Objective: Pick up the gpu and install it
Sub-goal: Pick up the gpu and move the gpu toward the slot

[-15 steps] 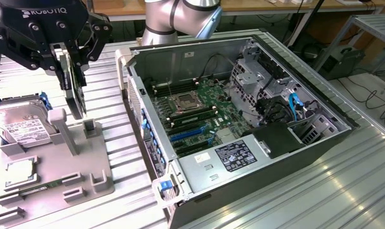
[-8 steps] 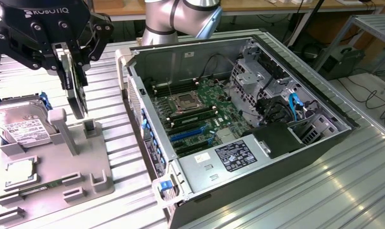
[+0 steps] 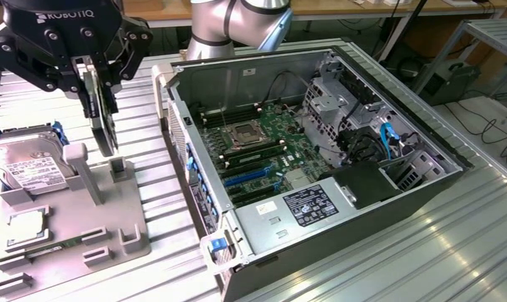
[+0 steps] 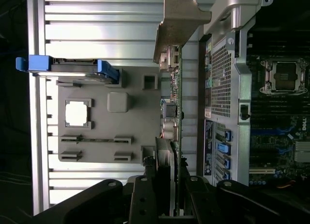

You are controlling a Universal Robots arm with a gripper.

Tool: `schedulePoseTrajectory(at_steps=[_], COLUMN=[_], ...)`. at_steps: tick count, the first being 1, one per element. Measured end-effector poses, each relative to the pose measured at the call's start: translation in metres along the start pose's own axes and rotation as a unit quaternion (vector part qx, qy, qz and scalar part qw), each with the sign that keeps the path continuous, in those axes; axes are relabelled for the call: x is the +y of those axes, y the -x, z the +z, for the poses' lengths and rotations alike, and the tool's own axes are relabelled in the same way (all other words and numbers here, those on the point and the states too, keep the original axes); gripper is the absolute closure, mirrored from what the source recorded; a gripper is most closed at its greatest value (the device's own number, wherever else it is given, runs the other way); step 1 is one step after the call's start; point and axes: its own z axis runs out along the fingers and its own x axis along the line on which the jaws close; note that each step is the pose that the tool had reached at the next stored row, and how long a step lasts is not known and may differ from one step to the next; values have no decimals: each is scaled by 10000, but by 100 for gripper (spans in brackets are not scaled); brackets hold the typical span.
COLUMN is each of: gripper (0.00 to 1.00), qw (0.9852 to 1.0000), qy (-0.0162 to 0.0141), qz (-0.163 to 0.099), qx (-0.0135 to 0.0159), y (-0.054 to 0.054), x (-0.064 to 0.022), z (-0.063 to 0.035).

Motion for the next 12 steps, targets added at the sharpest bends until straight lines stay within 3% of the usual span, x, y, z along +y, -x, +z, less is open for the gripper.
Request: schedulePoseTrajectory(at_steps=[12], gripper=[73], qw=[10000], qy=[0], qz=[0], qx=[0], y=[28], x=[0], z=[1])
